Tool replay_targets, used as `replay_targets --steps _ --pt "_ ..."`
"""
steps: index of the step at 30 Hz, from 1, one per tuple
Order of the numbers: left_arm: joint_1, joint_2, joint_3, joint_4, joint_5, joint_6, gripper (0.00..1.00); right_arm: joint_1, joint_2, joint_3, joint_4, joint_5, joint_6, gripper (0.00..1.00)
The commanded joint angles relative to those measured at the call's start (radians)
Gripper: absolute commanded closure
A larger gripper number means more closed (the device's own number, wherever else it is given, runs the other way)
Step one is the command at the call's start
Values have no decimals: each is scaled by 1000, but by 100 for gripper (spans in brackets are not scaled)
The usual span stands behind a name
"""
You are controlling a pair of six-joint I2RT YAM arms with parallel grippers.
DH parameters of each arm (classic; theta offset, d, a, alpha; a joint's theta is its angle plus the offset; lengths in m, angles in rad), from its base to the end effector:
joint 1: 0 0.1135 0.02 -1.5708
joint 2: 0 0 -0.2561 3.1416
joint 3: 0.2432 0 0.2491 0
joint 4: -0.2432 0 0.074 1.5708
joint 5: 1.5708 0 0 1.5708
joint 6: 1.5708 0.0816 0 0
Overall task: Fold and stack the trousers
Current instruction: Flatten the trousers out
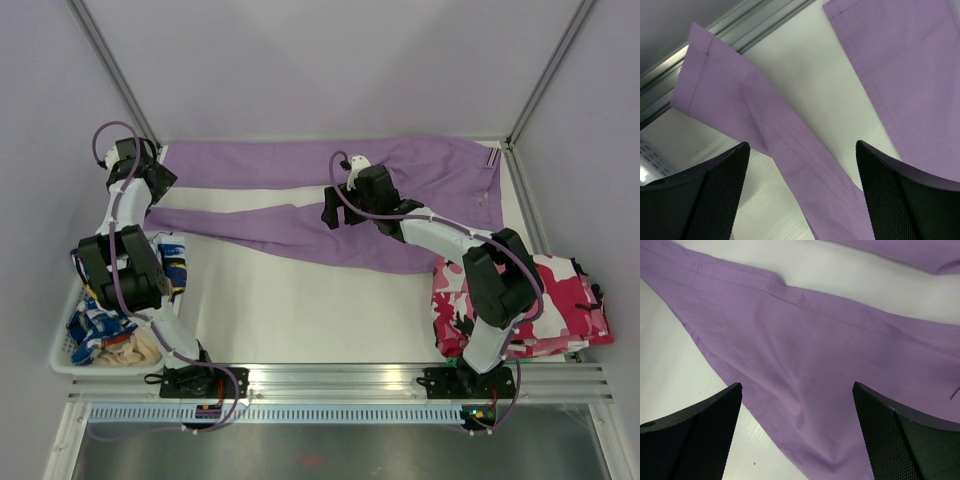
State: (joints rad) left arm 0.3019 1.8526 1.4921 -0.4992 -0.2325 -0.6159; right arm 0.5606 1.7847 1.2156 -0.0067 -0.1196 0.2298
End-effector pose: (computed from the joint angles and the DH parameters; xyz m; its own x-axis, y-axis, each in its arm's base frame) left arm 0.4133 0.1484 0.2141 -0.3404 -0.6948 -0.6336 -0.7713 0.5917 -0.2346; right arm 0.3678 0.2424 0.1996 -0.5886 -0.1025 -0.8019 -0.4915 0.8329 0.2543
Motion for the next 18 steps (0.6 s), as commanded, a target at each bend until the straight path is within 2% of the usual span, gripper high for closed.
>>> replay_targets --steps 1,7,12,15,18 --pt "3 -59 -39 -4 -79 -87 8 1 -36 -19 45 -26 32 2" --pt "9 -26 -79 -38 -105 -208 9 1 -51 -37 34 -9 10 2" --pt "48 48 -113 -7 -42 -278 13 1 -53 -39 24 5 2 2" --pt "65 62 -128 36 -39 -286 19 1 -56 -36 22 12 -3 2" --pt "74 66 -127 69 -39 -277 32 1 -53 -27 25 20 -6 2"
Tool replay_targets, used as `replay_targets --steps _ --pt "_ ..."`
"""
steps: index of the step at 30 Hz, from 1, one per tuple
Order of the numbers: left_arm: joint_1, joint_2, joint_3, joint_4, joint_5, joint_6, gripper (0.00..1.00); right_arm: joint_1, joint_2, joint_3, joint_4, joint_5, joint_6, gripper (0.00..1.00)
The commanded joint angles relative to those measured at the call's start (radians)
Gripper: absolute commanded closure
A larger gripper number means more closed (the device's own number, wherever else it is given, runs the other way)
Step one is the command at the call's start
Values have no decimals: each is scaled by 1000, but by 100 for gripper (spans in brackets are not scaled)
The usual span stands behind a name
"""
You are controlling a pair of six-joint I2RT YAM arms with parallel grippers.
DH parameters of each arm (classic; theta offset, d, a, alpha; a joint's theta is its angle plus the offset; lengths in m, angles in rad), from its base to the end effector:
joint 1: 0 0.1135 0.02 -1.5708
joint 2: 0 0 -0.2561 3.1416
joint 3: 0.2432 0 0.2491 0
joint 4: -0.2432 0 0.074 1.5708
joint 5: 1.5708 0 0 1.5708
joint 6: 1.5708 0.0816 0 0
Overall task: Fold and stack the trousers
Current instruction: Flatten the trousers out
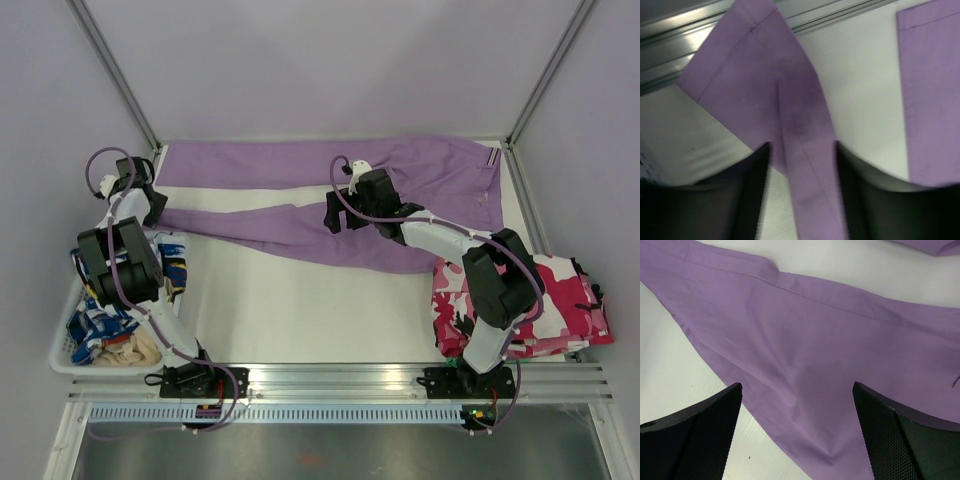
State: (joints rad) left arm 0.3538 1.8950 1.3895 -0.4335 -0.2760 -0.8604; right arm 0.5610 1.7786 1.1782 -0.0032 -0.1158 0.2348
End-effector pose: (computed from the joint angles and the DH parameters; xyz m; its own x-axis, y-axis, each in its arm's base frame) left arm 0.3978 0.1706 0.1686 -0.1265 -0.8243 -0.5519 -0.8897 0.3403 -0.3043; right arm 0.3624 0.2388 0.1890 -0.6091 -0.1098 -0.7855 -0.4805 0.8390 0.2553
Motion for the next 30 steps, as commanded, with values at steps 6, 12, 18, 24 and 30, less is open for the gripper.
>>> replay_targets --steps 6,12,18,24,30 --pt "25 38 3 42 26 3 94 0 -13 32 23 1 -3 2" --pt "28 44 32 50 41 21 98 0 -5 34 25 2 1 2" --pt "28 6 80 99 49 83 98 0 -5 32 23 11 -9 2" --pt "27 -5 150 111 110 164 98 0 15 41 42 4 -3 2" --pt "25 -2 140 -10 175 124 2 0 36 55 52 -16 12 2"
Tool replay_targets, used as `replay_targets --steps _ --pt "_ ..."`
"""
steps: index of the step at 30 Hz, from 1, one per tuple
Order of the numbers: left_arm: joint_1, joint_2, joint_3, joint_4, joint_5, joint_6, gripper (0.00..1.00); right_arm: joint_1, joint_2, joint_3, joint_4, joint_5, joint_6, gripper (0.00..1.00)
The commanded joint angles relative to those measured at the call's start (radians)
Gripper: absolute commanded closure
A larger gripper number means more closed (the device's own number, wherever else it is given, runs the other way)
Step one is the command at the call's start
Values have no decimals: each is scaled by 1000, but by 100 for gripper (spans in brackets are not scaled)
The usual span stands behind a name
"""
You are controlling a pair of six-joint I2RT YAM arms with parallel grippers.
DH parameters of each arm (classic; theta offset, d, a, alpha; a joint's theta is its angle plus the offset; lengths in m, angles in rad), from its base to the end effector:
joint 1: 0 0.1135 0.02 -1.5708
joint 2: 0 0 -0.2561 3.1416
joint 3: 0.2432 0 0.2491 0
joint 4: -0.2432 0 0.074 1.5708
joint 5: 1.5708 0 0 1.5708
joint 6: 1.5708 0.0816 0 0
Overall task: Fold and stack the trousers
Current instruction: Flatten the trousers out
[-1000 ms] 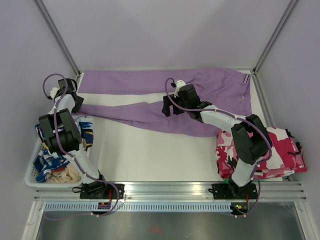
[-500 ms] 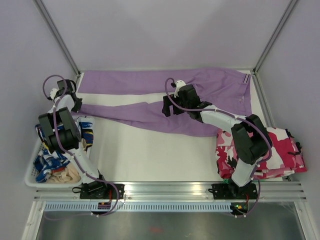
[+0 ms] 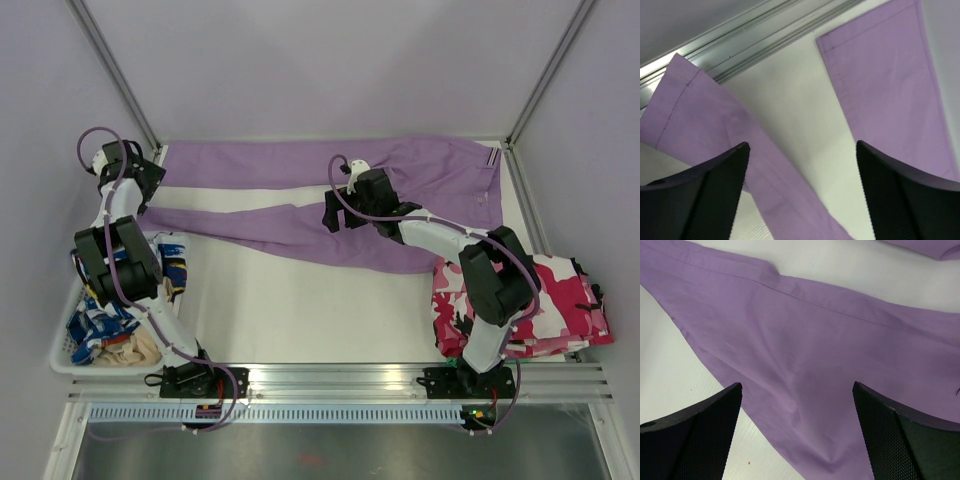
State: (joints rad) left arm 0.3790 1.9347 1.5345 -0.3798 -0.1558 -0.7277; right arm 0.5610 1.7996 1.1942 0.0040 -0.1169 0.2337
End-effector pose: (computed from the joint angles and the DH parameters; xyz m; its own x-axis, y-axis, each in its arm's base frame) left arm 0.4293 0.1846 0.2051 -0.1766 -0.7776 -0.6034 -0.7840 0.4818 -0.3914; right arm 0.3665 0.2415 0.1869 -0.6073 -0.1099 -0.7869 -0.4823 0.8380 0.2551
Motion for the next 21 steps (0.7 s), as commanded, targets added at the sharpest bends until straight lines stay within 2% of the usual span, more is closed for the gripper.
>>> replay_targets --steps 1,8,11,13,16,18,19,20,21 --pt "0 -37 -19 -70 55 -21 0 0 17 39 45 -20 15 2" --pt "-2 27 -53 -137 -10 -142 0 -1 12 36 39 -18 13 2" --pt "-2 70 -31 -146 -27 -150 0 0 9 34 31 -10 4 2" --pt "-2 86 -30 -131 -24 -154 4 0 10 35 28 -7 3 2" --pt "0 113 -22 -110 -19 -162 15 0 10 35 31 -4 4 2" --pt "-2 130 -11 -103 -18 -161 29 -1 14 38 30 -1 3 2" --pt "-2 133 -8 -99 -14 -159 39 0 15 39 30 0 3 2" --pt "-2 130 -1 -102 -14 -154 66 0 15 39 30 2 1 2" --pt "-2 122 1 -105 -17 -156 80 -1 15 39 27 2 3 2"
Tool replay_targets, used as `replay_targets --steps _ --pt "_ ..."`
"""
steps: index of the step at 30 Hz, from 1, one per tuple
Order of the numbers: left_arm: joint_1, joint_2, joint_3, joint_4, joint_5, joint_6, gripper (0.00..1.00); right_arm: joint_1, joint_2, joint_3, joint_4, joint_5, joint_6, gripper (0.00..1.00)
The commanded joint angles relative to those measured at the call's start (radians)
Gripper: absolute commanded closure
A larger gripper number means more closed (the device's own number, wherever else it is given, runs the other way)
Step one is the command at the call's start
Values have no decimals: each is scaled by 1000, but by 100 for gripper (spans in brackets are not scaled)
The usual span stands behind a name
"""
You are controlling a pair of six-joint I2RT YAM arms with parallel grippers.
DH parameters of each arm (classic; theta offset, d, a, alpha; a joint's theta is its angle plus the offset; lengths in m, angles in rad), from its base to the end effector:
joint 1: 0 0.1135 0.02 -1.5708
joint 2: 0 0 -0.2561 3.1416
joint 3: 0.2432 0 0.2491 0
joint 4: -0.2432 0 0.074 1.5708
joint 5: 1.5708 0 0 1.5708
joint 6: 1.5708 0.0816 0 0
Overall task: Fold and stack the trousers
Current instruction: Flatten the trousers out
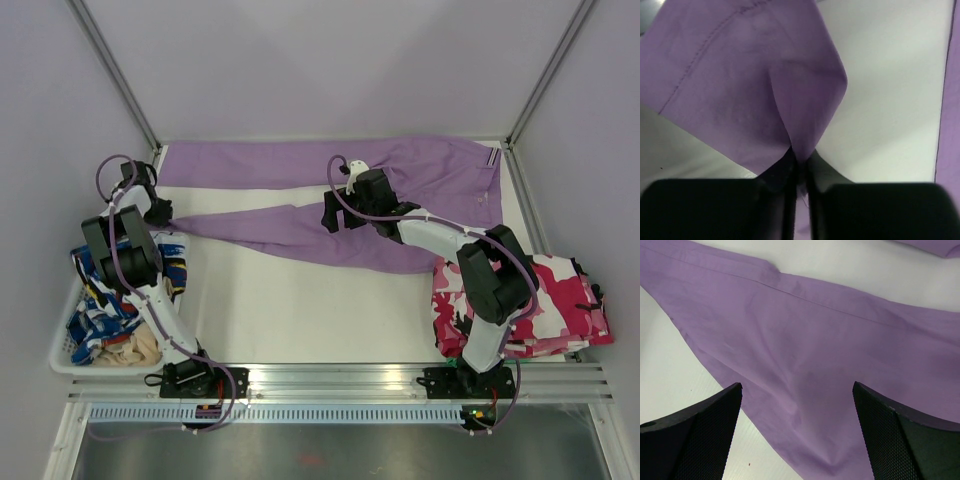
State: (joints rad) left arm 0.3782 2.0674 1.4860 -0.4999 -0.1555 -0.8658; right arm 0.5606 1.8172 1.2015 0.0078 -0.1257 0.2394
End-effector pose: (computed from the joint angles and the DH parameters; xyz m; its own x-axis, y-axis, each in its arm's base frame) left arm 0.4133 0.1778 0.1196 -0.2022 -0.8900 -0.4088 -0.9049 0.3294 -0.2695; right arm 0.3686 0.2435 0.1827 -0.6157 -0.1087 -0.7805 -0.4824 0.8351 0.2642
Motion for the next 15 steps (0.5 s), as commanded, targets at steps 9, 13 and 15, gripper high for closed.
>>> replay_targets --steps 9,13,15 --pt "-2 -174 82 6 -82 157 98 -1 16 44 21 -5 -2 2" --pt "-16 -187 163 -61 -90 381 97 1 16 41 38 -18 9 2" --pt "-22 -165 235 -136 -82 483 97 2 17 40 44 -26 14 2"
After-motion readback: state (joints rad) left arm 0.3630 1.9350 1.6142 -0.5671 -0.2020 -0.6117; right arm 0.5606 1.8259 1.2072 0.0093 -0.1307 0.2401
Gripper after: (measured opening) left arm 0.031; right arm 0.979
